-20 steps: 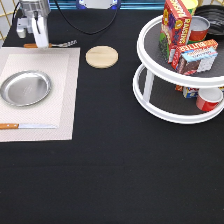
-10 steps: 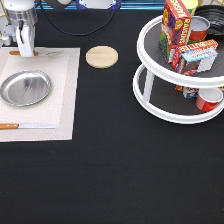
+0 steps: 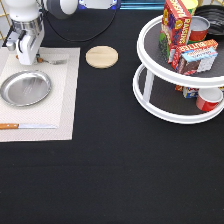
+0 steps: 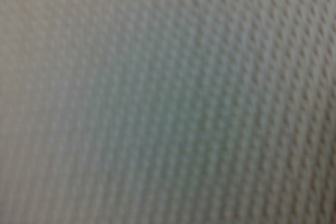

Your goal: Arrange plate and fork

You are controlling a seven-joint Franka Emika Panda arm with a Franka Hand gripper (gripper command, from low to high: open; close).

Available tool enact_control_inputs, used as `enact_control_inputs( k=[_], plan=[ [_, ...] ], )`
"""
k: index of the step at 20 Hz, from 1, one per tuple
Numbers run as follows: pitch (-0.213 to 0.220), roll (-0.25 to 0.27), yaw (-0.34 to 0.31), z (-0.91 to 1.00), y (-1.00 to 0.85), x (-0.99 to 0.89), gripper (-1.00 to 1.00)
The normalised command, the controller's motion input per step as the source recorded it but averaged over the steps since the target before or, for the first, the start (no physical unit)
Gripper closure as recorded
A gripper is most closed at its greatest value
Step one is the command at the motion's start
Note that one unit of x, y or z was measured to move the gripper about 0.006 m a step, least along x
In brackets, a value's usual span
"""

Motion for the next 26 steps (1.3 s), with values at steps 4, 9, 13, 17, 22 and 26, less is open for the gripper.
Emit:
enact_control_inputs(
  k=[4,9,13,17,22,26],
  plan=[
    [0.045,0.024,0.037,0.0,-0.37,0.12,1.0],
    [0.002,-0.005,0.175,0.03,-0.21,0.16,-1.0],
    [0.0,-0.07,0.195,0.11,0.07,0.33,-1.0],
    [0.004,-0.057,0.117,0.13,0.02,0.04,-1.0],
    [0.009,-0.02,0.007,0.47,0.03,-0.05,-1.0],
    [-0.007,-0.044,0.0,0.75,0.44,-0.24,-1.0]
  ],
)
